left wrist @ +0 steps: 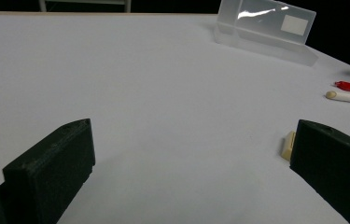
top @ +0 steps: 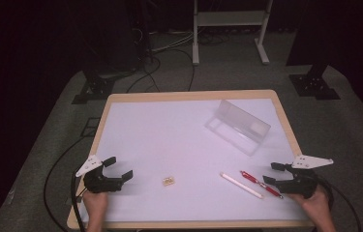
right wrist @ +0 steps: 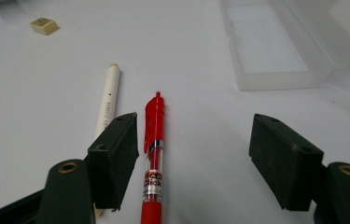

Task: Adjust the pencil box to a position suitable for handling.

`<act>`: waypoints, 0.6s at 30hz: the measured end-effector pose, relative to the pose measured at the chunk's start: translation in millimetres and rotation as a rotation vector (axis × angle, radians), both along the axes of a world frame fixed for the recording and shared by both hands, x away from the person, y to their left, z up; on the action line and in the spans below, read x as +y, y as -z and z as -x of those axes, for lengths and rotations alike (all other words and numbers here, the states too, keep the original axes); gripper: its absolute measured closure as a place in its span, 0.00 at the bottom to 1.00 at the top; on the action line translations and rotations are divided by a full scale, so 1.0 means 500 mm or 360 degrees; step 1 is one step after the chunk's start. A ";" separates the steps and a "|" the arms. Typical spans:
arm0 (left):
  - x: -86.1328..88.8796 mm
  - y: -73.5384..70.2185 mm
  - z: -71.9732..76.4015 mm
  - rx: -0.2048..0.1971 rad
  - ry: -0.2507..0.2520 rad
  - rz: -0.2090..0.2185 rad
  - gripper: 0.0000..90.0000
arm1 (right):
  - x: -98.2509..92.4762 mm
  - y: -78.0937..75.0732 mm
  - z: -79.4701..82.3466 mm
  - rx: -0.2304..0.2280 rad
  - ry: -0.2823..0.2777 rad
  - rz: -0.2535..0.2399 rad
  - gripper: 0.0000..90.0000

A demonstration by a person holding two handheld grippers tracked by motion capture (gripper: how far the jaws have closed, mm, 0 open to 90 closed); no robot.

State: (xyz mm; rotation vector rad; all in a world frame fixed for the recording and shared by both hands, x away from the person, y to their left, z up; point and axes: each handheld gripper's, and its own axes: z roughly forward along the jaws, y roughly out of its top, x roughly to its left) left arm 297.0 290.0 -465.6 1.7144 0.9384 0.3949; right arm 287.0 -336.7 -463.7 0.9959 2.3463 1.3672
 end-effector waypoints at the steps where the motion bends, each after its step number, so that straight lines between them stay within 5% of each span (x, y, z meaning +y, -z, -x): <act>1: 0.000 0.000 0.000 0.0000 0.0000 0.0000 0.00 | 0.000 0.000 0.000 0.0000 0.0000 0.0000 0.35; 18: -0.001 0.000 0.002 -0.0005 0.0002 -0.0005 0.00 | 0.034 -0.042 -0.029 -0.0017 -0.0078 0.0072 0.36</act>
